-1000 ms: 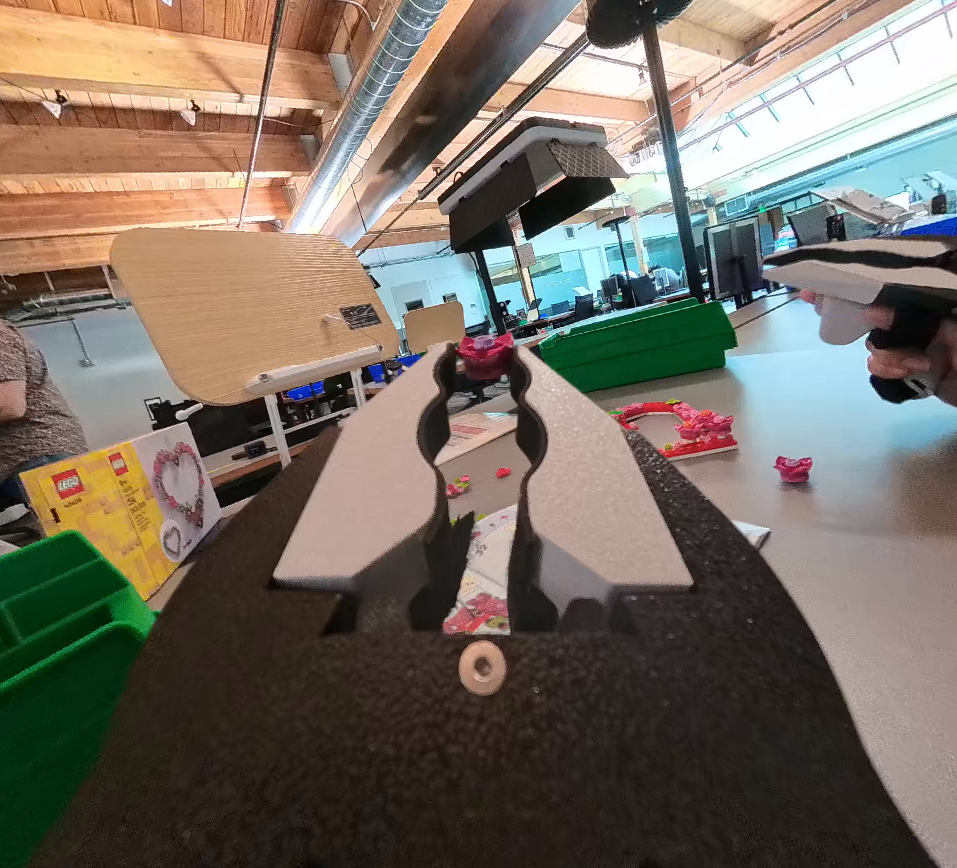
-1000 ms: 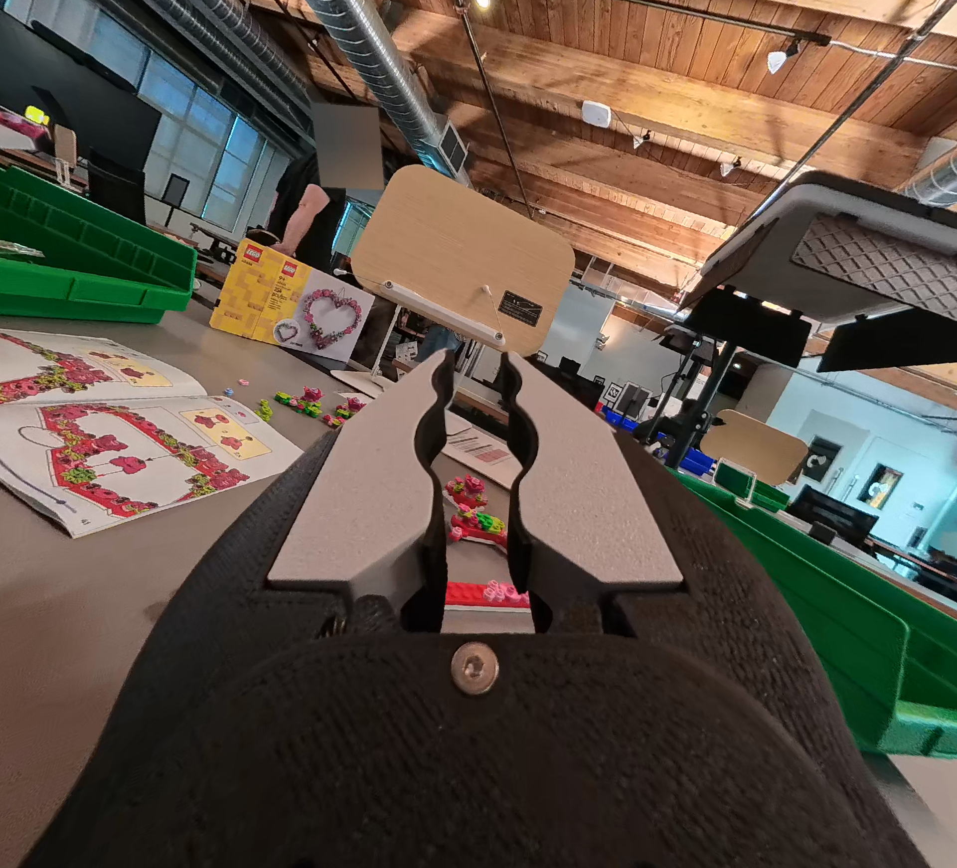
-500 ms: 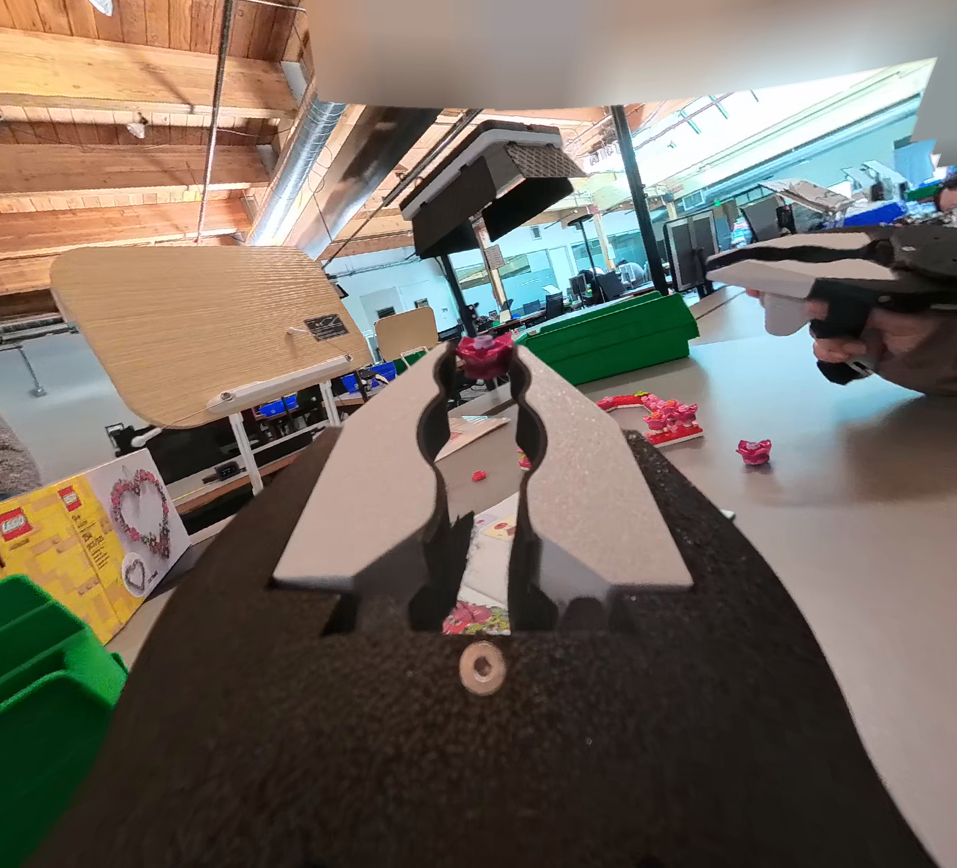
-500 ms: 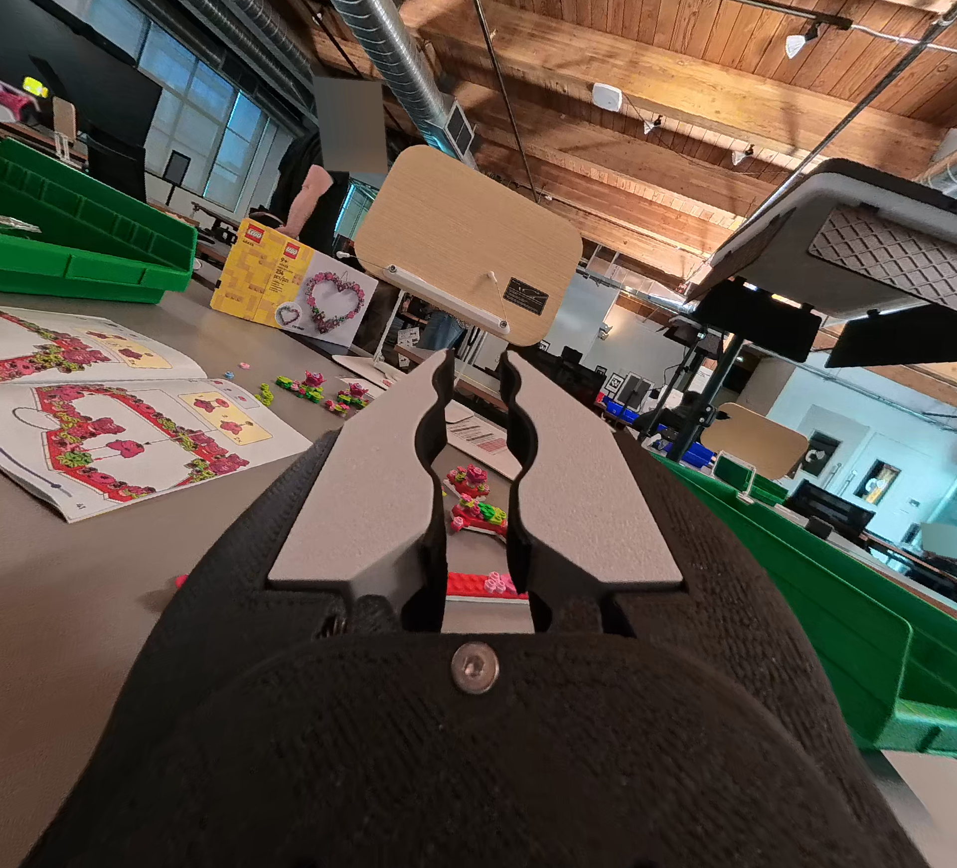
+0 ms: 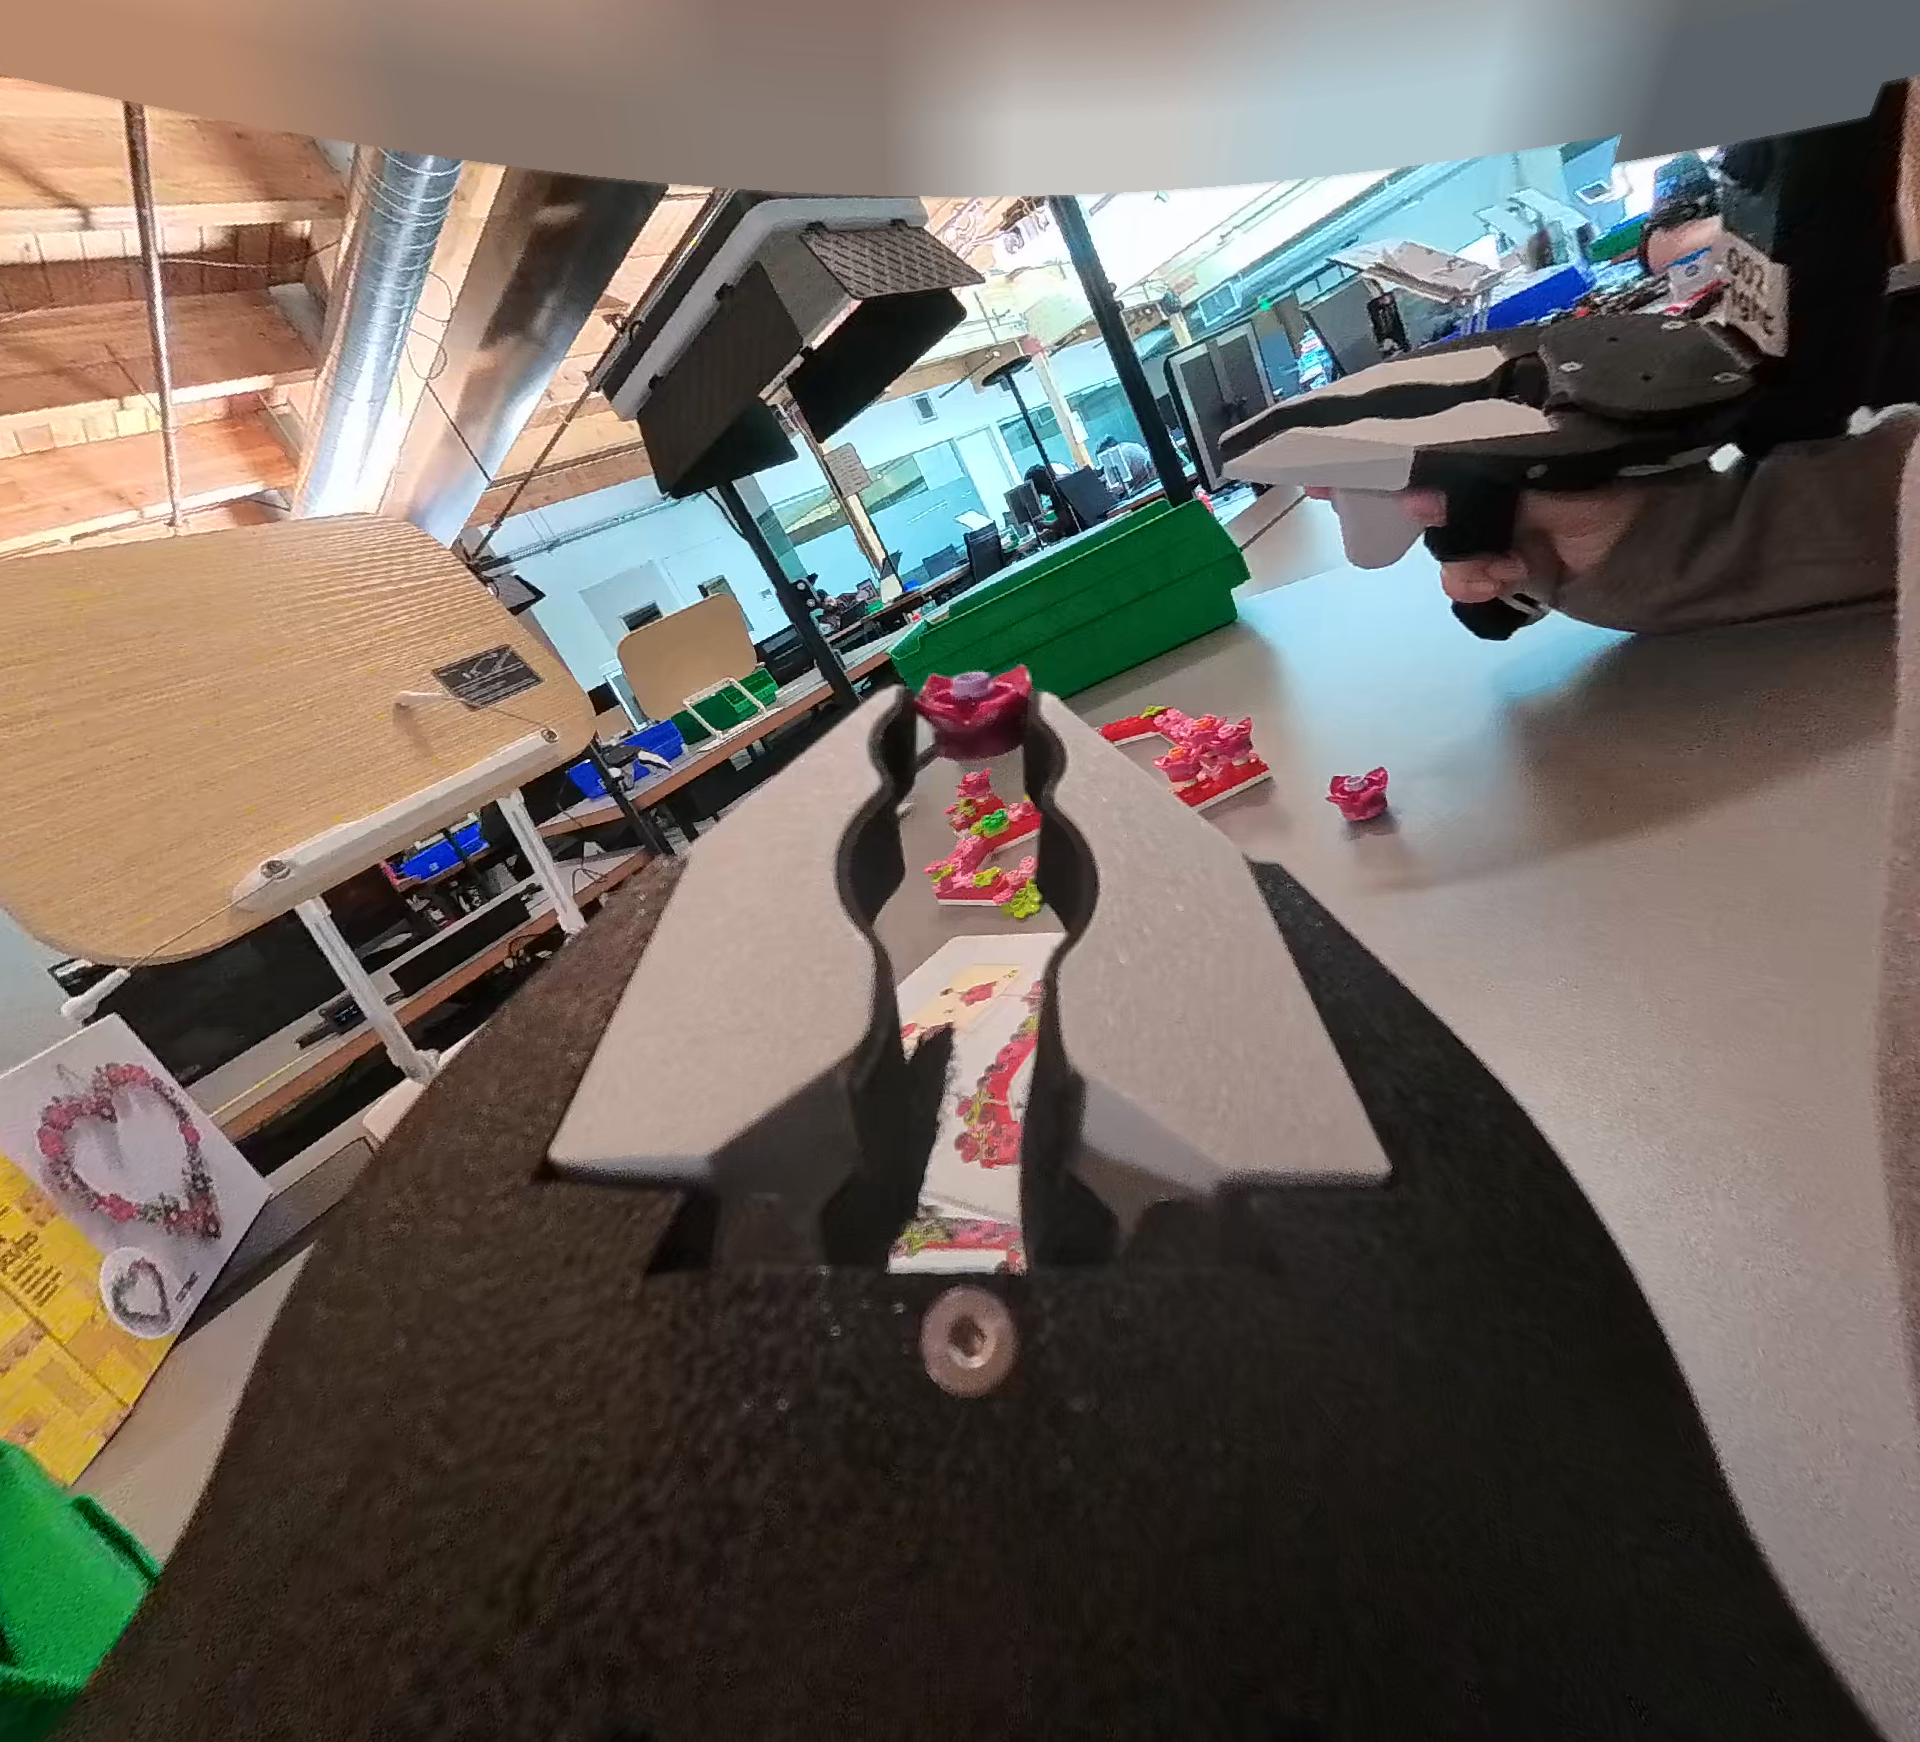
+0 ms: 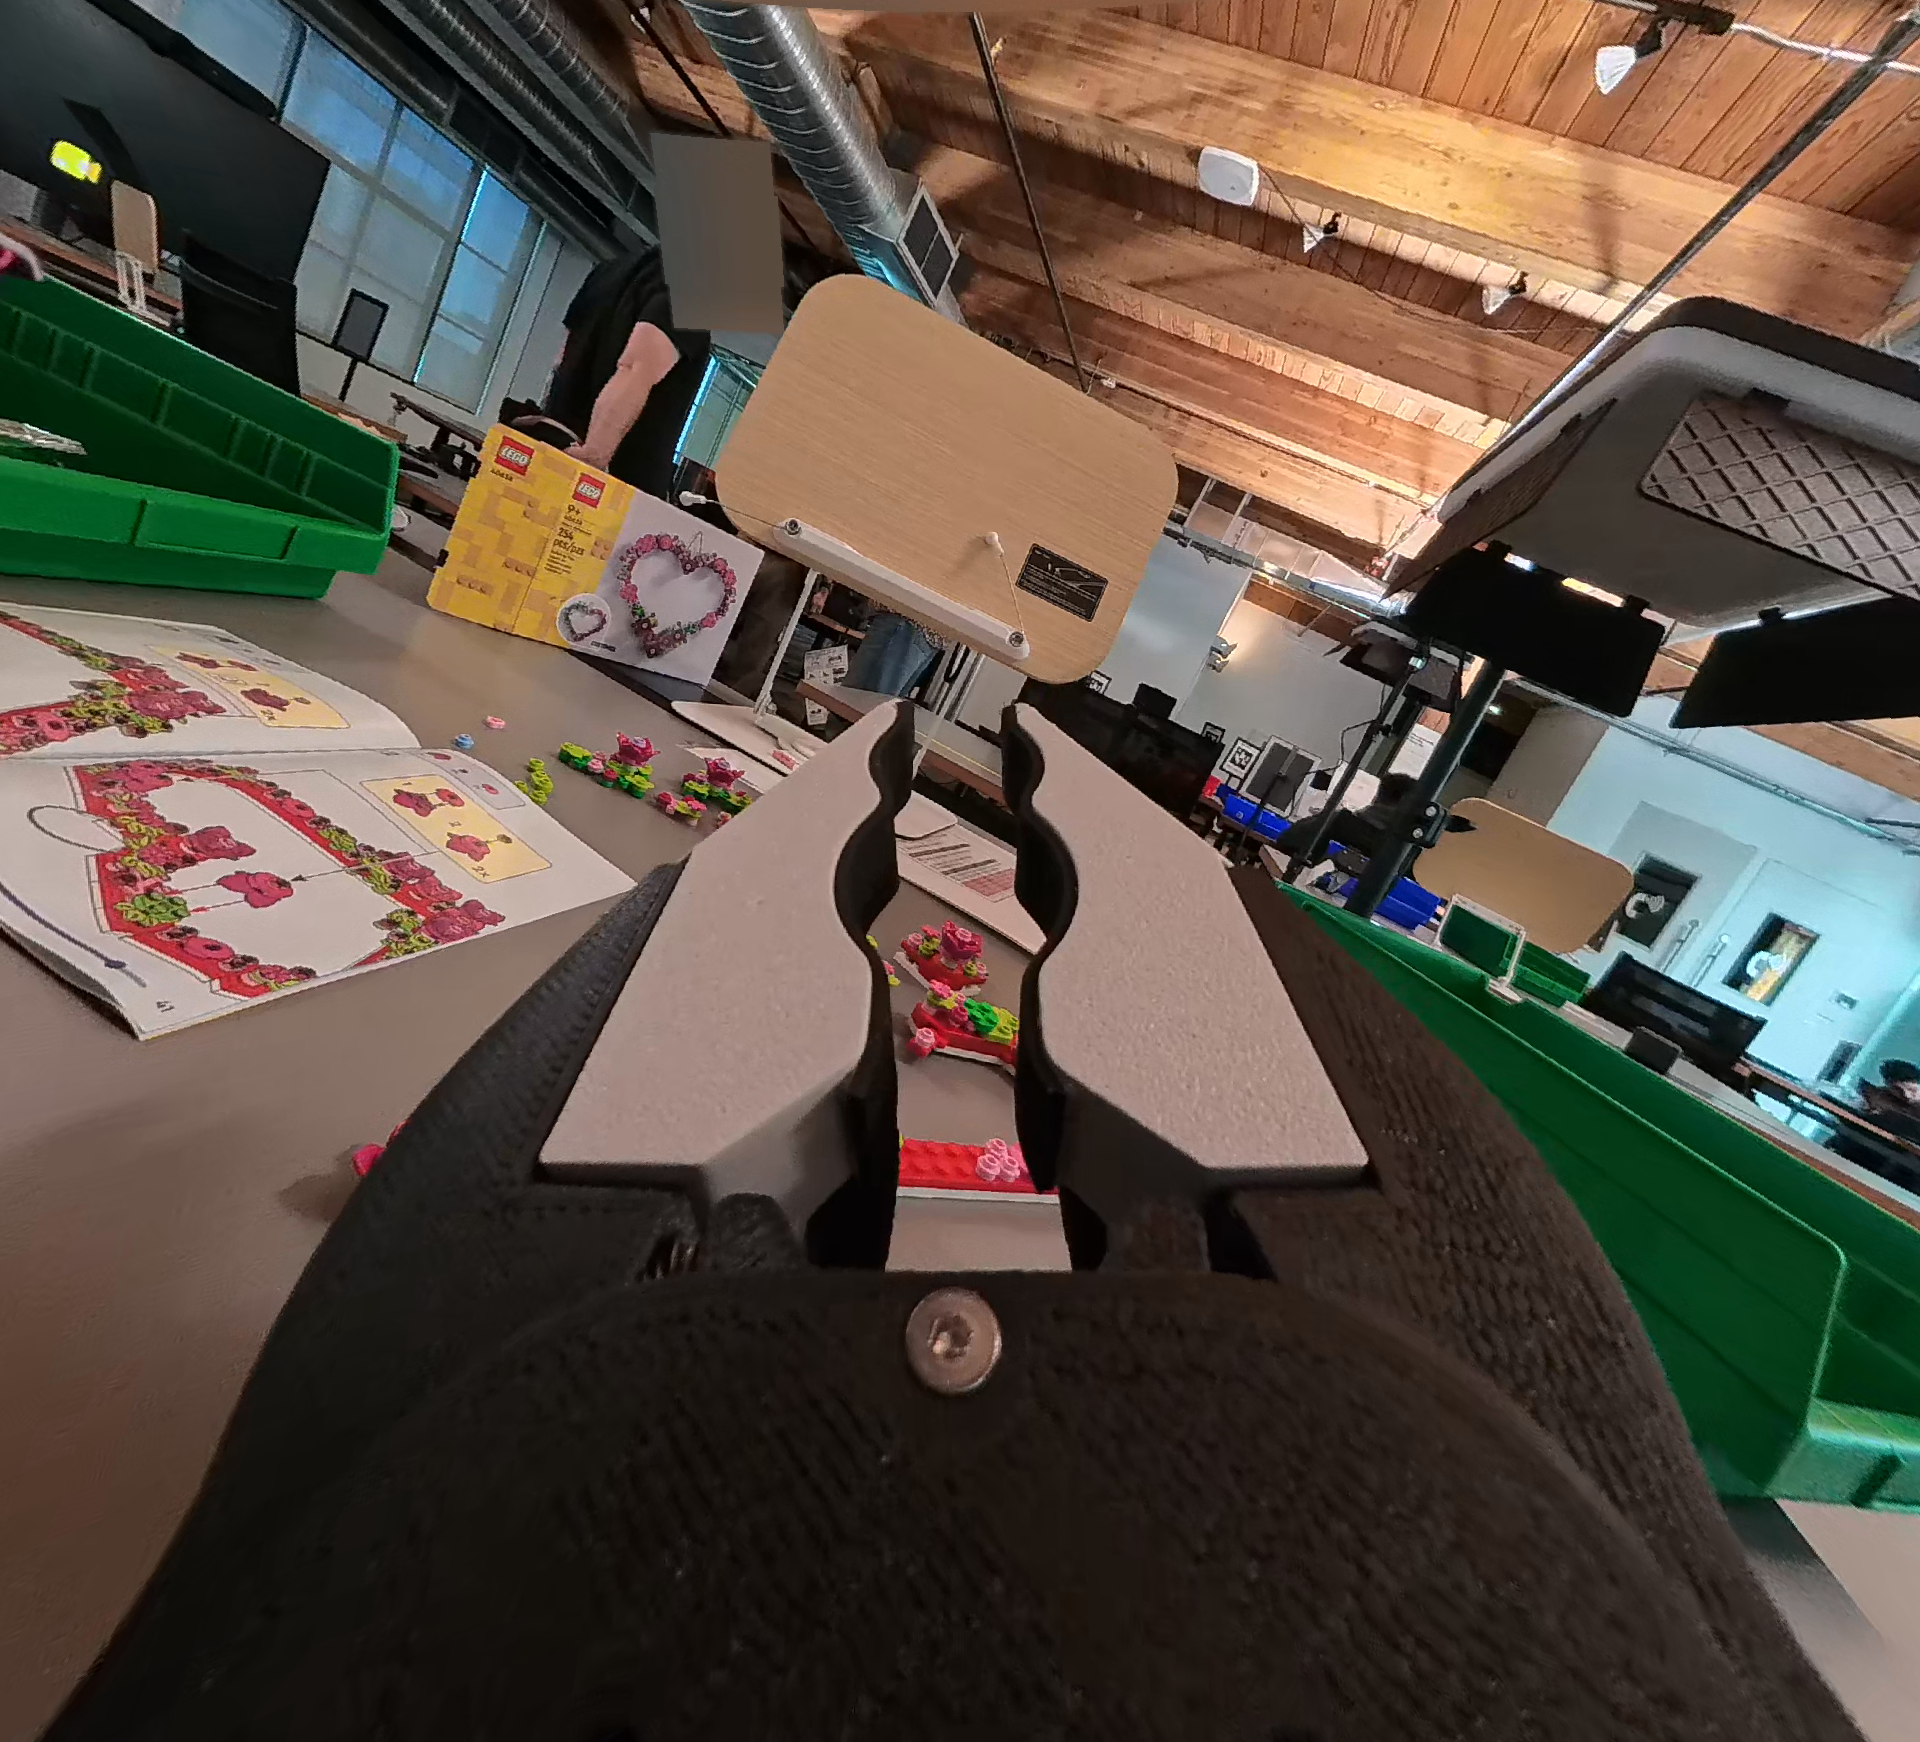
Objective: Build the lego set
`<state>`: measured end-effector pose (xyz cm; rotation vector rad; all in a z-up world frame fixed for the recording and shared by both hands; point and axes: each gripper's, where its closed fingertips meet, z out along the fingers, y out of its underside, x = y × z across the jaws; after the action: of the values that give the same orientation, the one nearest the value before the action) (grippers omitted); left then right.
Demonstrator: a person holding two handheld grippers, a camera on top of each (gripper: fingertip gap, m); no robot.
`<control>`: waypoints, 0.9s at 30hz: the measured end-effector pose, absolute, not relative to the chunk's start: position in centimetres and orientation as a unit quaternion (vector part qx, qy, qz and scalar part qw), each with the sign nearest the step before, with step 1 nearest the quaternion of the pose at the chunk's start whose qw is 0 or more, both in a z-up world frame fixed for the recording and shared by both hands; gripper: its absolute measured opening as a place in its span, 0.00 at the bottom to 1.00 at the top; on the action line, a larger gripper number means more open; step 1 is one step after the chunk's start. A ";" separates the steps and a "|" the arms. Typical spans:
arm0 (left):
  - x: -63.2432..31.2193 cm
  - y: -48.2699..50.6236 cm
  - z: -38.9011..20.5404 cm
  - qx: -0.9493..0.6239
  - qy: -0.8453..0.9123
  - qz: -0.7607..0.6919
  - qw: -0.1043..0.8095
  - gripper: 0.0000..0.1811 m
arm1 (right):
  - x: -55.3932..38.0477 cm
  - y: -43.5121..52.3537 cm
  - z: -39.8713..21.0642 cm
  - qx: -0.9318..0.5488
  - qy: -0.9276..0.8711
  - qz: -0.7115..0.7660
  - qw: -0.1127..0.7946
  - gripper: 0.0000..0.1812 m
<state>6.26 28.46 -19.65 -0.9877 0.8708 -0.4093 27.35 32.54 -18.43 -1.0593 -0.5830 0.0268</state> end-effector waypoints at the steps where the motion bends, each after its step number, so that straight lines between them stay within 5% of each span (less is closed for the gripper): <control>1: 6.3 28.4 -19.7 -0.455 0.403 -0.189 0.771 0.10 | 27.3 32.5 -18.4 -0.498 -0.274 0.013 0.823 0.08; 27: 7.7 27.2 -20.8 -0.449 0.452 -0.209 0.742 0.10 | 26.9 32.5 -18.7 -0.498 -0.288 0.008 0.818 0.08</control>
<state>7.70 27.17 -20.82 -0.9843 0.9905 -0.4588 26.87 32.50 -18.72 -1.0610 -0.6136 0.0174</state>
